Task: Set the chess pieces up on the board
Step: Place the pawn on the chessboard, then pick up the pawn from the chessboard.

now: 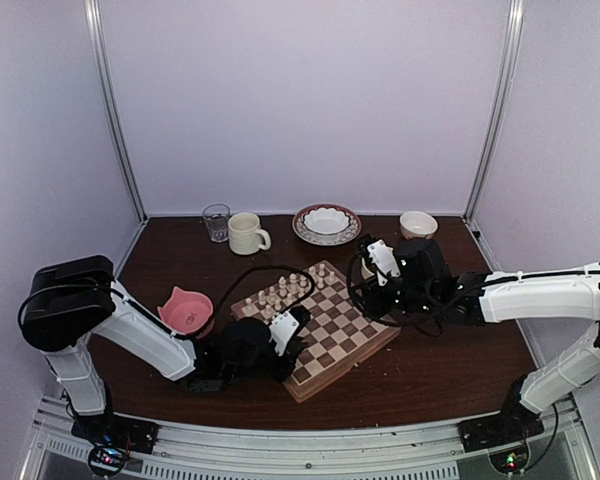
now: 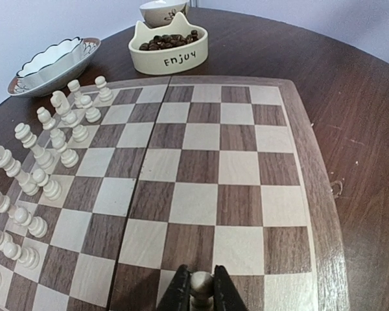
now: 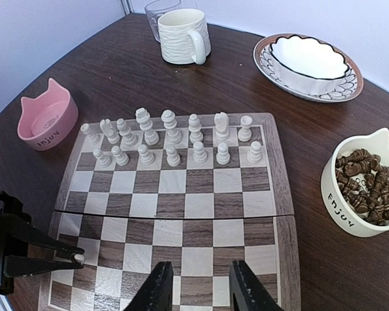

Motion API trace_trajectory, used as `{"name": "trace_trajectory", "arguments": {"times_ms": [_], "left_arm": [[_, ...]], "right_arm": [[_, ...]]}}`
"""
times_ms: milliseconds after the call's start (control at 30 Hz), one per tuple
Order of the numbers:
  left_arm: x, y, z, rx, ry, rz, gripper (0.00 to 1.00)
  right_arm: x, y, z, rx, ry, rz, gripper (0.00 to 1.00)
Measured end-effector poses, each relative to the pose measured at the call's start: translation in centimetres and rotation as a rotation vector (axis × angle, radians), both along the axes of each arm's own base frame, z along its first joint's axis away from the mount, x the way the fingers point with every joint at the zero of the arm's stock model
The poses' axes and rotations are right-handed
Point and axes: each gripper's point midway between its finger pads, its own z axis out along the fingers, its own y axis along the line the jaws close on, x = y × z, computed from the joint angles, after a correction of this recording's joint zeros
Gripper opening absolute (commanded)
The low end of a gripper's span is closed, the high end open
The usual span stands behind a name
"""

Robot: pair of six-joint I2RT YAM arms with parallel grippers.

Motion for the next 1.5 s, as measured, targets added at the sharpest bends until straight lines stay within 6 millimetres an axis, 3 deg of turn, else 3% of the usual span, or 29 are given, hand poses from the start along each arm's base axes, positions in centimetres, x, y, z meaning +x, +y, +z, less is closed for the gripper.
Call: {"name": "trace_trajectory", "arguments": {"times_ms": [133, 400, 533, 733, 900, 1100, 1300, 1500], "left_arm": [[0.2, -0.2, 0.5, -0.024, -0.006, 0.007, 0.34], [0.2, 0.3, -0.1, -0.008, 0.016, 0.031, 0.42], [0.1, 0.7, 0.2, -0.001, 0.025, 0.038, 0.55], [-0.2, 2.0, 3.8, -0.043, 0.029, 0.057, 0.58], [-0.3, 3.7, 6.8, -0.072, 0.059, 0.082, 0.55], [2.5, 9.0, 10.2, -0.103, 0.166, 0.237, 0.54], [5.1, 15.0, 15.2, -0.139, 0.19, 0.426, 0.57], [6.4, 20.1, 16.3, -0.119, 0.136, 0.587, 0.58]], "right_arm": [[0.1, 0.0, 0.1, 0.004, -0.002, -0.001, 0.34], [-0.1, 0.3, 0.1, 0.012, 0.004, 0.016, 0.34], [-0.5, 0.8, -0.2, 0.014, 0.024, 0.052, 0.36], [-1.5, 2.5, -0.3, 0.017, 0.06, 0.145, 0.4], [-3.4, 4.6, -1.2, -0.041, 0.077, 0.255, 0.42], [-6.3, 7.2, -3.2, -0.15, 0.098, 0.39, 0.42], [-7.7, 8.9, -6.3, -0.26, 0.144, 0.455, 0.42], [-8.5, 9.6, -8.2, -0.328, 0.158, 0.487, 0.42]]}}
